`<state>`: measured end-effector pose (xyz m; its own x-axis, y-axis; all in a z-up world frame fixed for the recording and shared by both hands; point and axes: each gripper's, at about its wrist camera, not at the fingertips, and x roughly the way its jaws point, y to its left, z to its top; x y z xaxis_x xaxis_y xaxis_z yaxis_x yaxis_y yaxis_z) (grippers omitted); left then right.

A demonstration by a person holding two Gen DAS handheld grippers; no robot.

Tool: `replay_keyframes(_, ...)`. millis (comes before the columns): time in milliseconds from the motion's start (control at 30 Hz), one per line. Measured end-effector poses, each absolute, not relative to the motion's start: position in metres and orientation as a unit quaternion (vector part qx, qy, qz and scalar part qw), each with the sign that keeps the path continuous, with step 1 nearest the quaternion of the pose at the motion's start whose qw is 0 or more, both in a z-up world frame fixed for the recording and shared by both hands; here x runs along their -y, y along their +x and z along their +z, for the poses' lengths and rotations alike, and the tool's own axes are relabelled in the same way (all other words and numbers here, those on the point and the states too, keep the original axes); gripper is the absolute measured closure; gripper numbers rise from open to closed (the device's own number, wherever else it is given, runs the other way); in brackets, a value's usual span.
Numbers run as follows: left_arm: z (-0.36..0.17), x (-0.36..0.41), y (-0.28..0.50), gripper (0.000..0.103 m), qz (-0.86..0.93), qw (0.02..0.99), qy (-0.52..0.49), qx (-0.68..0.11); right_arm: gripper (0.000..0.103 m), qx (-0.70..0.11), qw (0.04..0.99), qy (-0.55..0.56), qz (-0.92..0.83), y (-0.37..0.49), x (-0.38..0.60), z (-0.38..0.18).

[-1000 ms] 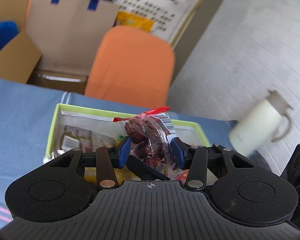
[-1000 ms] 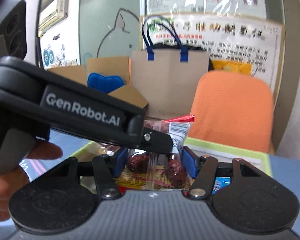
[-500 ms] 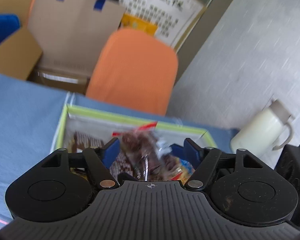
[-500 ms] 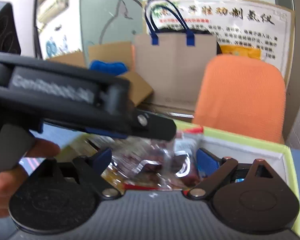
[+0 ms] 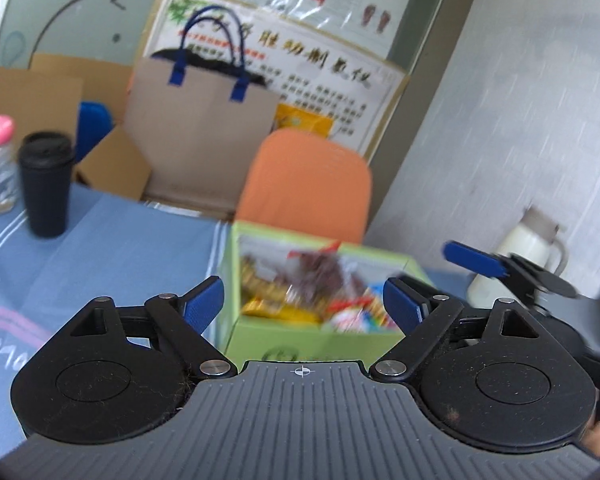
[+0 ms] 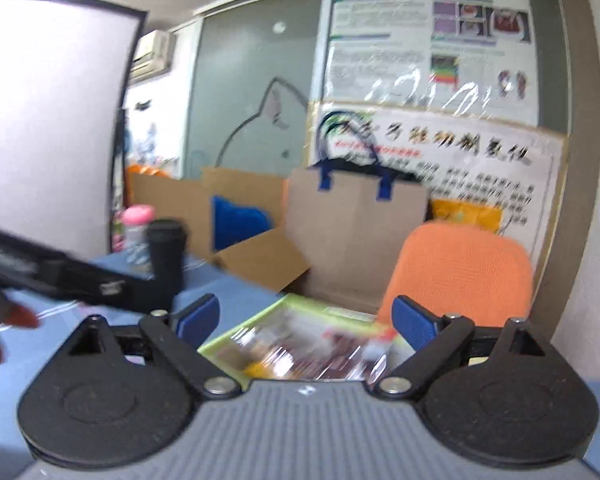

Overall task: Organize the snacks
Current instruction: 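Withdraw the open left tool from the green box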

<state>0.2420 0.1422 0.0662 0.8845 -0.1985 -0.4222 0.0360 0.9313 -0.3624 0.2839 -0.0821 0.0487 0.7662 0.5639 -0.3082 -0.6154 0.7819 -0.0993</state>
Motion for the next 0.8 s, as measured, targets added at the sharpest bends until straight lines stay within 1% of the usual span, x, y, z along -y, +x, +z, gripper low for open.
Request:
replay_keyframes(100,0.049,-0.14,0.238,0.028,-0.045,0.95,-0.172,-0.259,0.01,-0.161,0.934,-0.109,0.3,0.258,0.079,0.024)
replay_keyframes(267,0.017,-0.135,0.237,0.028,-0.039,0.937,-0.173,-0.3,0.01,-0.232,0.92,-0.104,0.297,0.232,0.074,-0.018)
replay_keyframes(400,-0.008,-0.135,0.237,0.029,-0.041,0.925,-0.177,-0.335,0.01,-0.254,0.915,-0.087,0.301,0.212,0.072,-0.035)
replay_keyframes(600,-0.026,-0.153,0.254,0.034,-0.056,0.897,-0.233,-0.372,0.01,-0.254,0.896,-0.109,0.347,0.222,0.048,-0.037)
replay_keyframes(800,-0.03,-0.153,0.258,0.034,-0.05,0.896,-0.221,-0.382,0.01,-0.299,0.876,-0.114,0.36,0.253,0.029,-0.051)
